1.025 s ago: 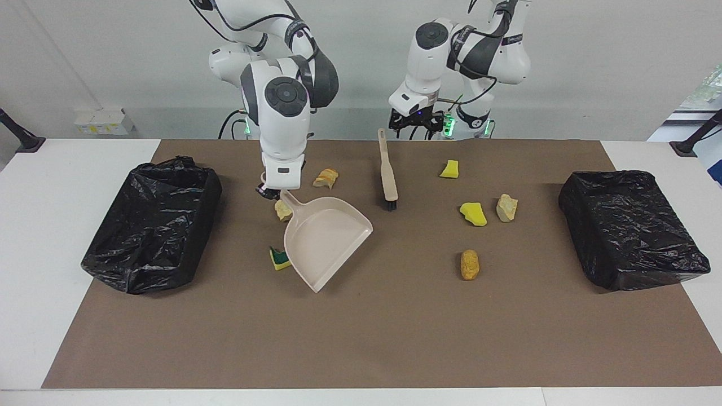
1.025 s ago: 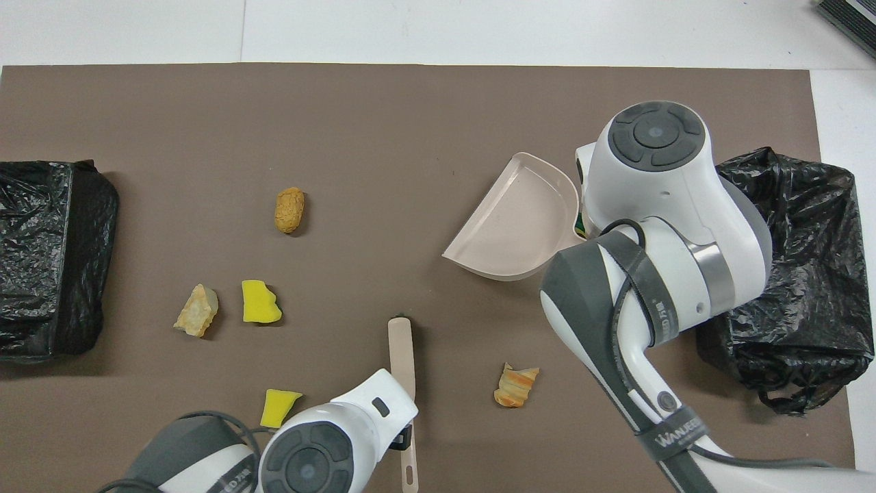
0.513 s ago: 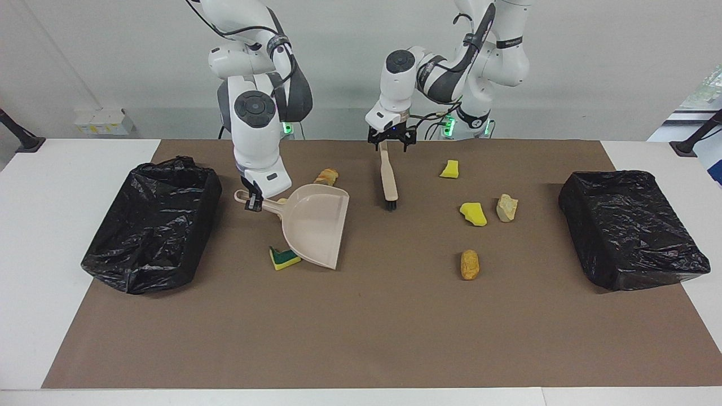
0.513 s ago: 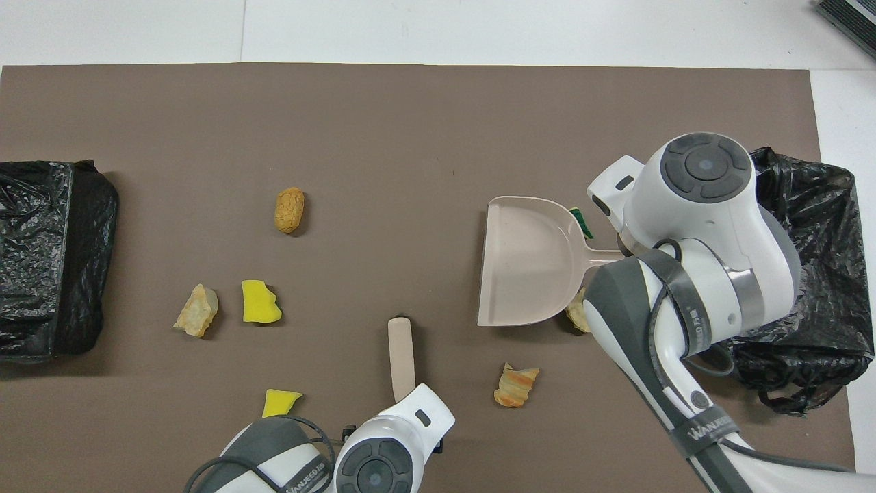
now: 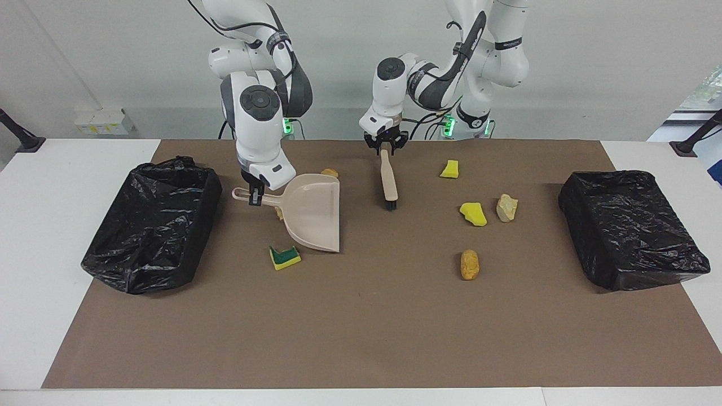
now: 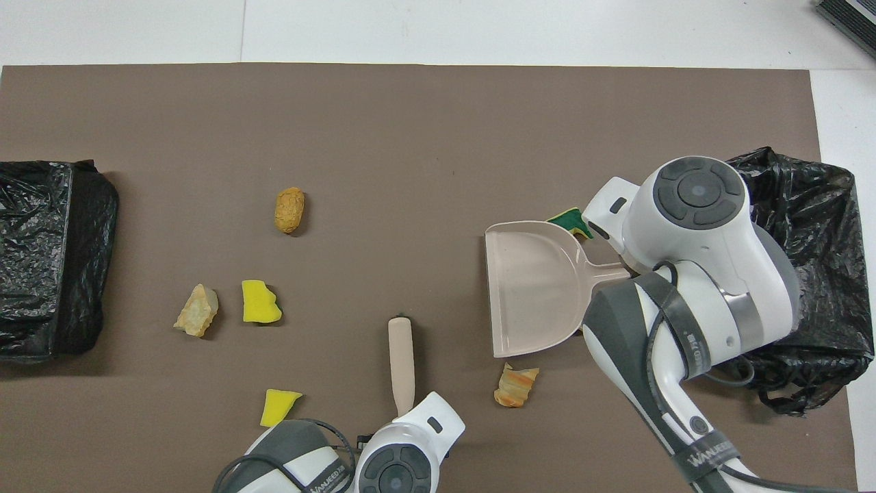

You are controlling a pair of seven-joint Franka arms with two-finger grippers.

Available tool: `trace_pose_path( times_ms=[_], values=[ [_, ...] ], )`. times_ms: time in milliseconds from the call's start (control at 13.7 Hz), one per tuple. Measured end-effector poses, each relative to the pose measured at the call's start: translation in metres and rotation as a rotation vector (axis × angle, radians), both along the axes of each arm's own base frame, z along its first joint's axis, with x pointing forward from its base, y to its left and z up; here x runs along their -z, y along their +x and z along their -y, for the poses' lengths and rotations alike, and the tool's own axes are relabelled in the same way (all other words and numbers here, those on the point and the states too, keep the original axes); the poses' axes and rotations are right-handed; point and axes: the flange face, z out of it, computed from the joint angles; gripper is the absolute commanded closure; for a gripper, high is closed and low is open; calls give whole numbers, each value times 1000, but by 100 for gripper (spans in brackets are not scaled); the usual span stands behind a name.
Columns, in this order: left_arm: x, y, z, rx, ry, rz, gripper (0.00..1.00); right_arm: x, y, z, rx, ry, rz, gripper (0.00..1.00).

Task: Sweep and dump trash in bin

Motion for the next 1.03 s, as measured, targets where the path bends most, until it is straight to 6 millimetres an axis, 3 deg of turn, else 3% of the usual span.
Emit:
trace_pose_path(
  times_ms=[586,806,1025],
  values=[
    [-12,22,-11,-7,2,-13,100,1,-1,-2,-15,1,-5,100],
    [-32,67,-37,23,38,15,100,1,-1,-2,-15,1,-5,100],
    [-61,127,-83,123,24,32,100,3,-2,-2,-15,0,-8,100]
  ],
)
